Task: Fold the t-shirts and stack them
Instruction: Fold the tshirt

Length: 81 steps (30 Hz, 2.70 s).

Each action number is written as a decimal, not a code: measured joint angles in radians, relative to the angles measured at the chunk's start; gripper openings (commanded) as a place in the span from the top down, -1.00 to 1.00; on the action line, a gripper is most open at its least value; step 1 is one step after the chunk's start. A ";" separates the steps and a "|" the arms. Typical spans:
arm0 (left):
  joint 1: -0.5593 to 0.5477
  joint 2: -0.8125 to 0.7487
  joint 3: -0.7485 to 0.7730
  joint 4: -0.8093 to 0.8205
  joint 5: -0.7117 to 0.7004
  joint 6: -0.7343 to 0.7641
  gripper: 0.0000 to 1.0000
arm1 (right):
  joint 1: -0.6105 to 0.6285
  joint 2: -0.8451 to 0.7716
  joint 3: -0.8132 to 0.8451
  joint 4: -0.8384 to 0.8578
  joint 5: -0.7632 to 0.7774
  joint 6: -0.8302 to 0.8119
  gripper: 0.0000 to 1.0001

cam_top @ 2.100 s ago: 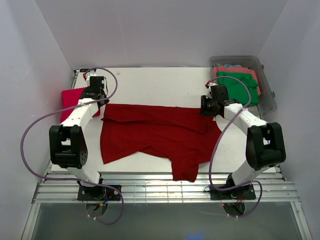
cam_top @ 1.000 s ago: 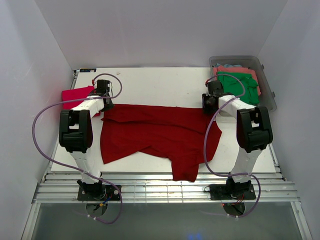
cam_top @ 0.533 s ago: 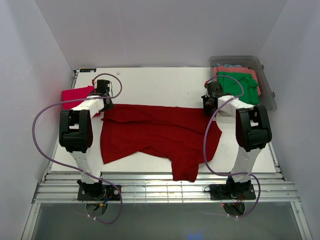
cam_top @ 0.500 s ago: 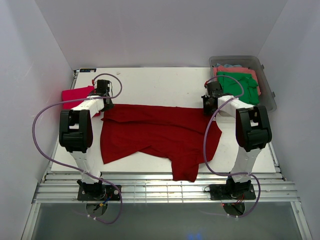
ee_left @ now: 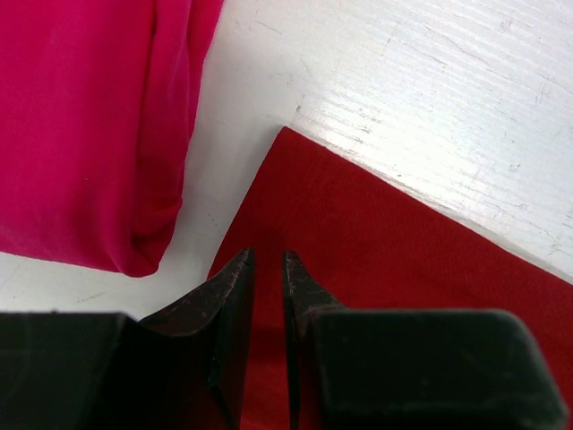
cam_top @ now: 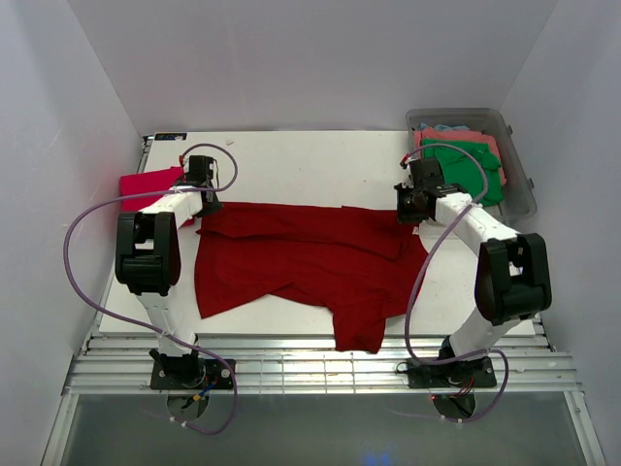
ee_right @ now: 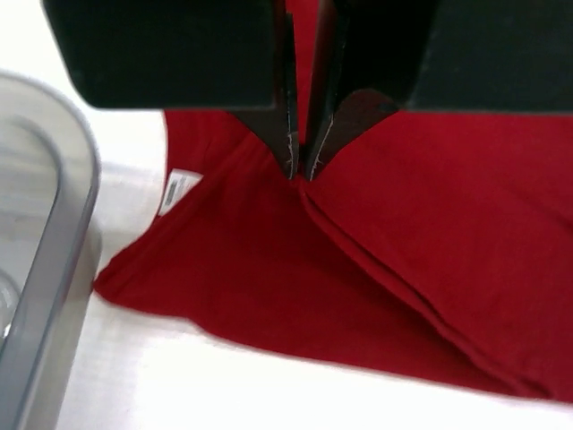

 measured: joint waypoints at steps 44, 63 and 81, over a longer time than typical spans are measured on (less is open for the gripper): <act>-0.056 -0.259 -0.171 0.031 0.035 -0.012 0.49 | 0.446 -0.453 -0.301 -0.241 0.111 0.335 0.20; -0.074 -0.279 -0.256 0.014 0.035 -0.017 0.49 | 0.361 -0.107 -0.248 0.135 0.151 0.177 0.16; -0.074 -0.279 -0.256 0.014 0.023 -0.014 0.49 | 0.352 -0.084 -0.239 0.165 0.042 0.188 0.17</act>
